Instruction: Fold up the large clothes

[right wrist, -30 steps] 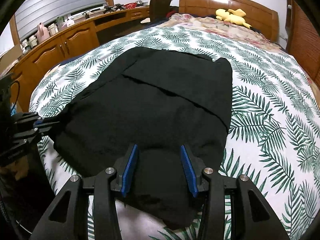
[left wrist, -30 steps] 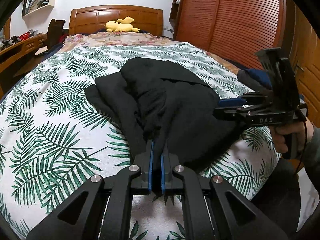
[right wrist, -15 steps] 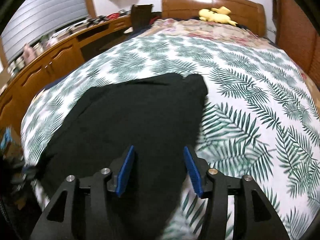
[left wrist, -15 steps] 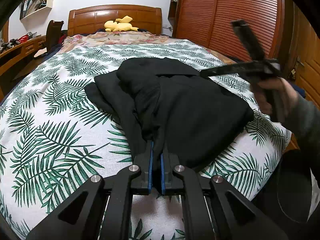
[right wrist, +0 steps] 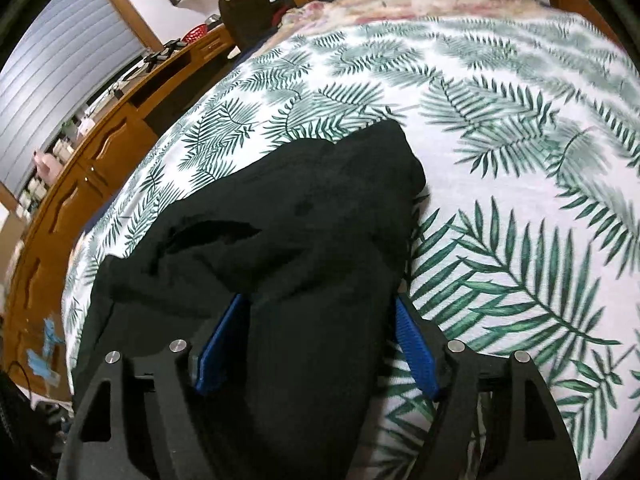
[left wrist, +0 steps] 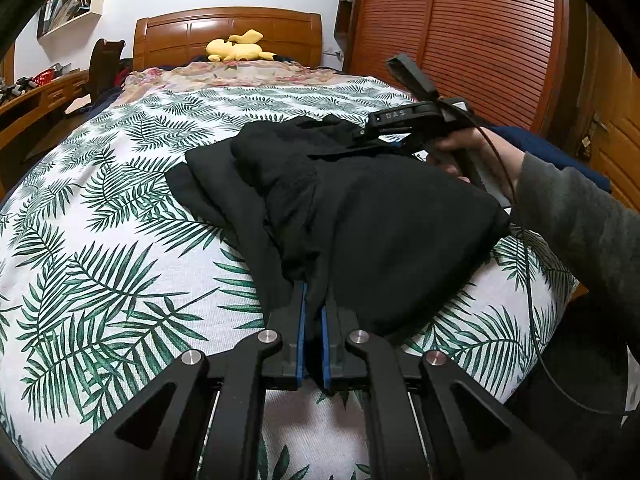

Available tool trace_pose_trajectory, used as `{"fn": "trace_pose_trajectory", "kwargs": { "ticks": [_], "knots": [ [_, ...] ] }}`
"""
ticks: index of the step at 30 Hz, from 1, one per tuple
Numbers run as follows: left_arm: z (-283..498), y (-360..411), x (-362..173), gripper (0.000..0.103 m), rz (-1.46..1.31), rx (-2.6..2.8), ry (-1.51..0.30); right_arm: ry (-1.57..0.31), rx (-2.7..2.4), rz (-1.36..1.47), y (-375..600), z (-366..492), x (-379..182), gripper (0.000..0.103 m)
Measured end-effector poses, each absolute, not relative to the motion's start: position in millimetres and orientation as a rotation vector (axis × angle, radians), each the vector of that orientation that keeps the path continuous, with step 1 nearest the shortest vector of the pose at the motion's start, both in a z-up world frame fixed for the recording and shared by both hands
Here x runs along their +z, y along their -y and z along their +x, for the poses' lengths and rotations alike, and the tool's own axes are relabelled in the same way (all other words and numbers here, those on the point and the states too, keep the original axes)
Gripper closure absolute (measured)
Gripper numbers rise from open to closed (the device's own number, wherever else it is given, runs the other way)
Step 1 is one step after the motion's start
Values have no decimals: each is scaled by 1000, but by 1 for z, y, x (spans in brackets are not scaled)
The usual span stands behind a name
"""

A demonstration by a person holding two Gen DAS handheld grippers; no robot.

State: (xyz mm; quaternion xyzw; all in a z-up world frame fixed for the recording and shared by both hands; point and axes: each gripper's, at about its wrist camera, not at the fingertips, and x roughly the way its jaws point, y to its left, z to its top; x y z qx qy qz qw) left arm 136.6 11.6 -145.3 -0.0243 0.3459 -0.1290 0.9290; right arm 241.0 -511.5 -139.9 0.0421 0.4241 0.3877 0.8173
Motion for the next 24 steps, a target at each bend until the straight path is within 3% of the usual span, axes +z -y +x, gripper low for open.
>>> {"fn": "trace_pose_trajectory", "kwargs": {
  "ticks": [2, 4, 7, 14, 19, 22, 24],
  "knots": [
    [137, -12, -145, 96, -51, -264, -708, -913, 845, 115, 513, 246, -144, 30],
    [137, -12, -145, 96, -52, -264, -707, -896, 870, 127, 516, 245, -144, 49],
    [137, -14, -144, 96, -61, -267, -698, -860, 876, 124, 523, 235, -141, 67],
    [128, -16, -134, 96, -52, -215, -657, -812, 786, 59, 550, 199, -137, 71],
    [124, -25, -133, 88, -64, -205, -651, -794, 732, 54, 575, 177, -134, 71],
    [122, -32, -133, 65, -80, -210, -643, -790, 709, 61, 582, 171, -136, 71],
    [119, -35, -133, 41, -81, -203, -639, -793, 701, 77, 587, 171, -137, 71]
  ]
}}
